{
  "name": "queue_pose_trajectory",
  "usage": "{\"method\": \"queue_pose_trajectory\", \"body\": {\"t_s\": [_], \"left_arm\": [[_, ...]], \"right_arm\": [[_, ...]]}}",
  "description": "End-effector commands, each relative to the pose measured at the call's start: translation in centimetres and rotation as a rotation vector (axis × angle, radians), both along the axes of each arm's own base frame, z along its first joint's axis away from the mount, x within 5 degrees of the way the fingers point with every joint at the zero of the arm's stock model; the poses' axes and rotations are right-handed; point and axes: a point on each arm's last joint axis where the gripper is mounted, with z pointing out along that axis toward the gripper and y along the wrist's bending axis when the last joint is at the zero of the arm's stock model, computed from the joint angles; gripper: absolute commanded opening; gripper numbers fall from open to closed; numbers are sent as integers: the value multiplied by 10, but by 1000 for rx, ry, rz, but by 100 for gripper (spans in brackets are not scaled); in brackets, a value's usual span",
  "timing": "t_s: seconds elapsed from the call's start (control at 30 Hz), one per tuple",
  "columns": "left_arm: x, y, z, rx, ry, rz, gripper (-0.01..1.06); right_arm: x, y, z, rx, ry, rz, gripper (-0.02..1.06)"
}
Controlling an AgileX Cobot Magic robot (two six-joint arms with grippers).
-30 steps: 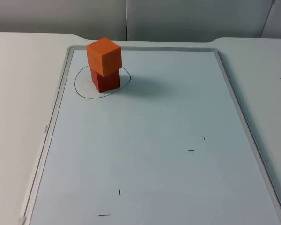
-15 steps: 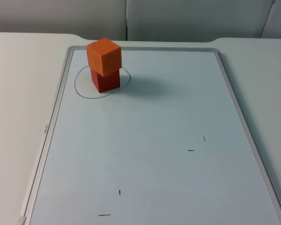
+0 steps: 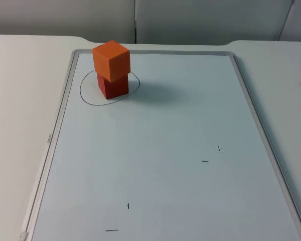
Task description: Pick up one cube with the left hand and another cube with the right hand. First place the cube in the right hand at the target position, then stack the cube in the left hand on top.
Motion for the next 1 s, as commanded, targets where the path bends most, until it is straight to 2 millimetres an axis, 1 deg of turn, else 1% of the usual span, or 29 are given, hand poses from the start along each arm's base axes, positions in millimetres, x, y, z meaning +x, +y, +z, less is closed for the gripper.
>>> {"method": "queue_pose_trajectory", "body": {"t_s": [0.0,0.23,0.83,0.97], "left_arm": [[0,0,-1,-7,-6,-2,105],[0,0,-1,-7,-6,-2,105],[0,0,-1,-7,-6,-2,105],[0,0,-1,-7,-6,22,105]], "right_arm": [[1,1,-1,4,-7,-74,105],[0,1,-1,4,-7,-122,105],[0,1,-1,6,-7,-121,105],[0,1,-1,6,-7,-121,105]]}}
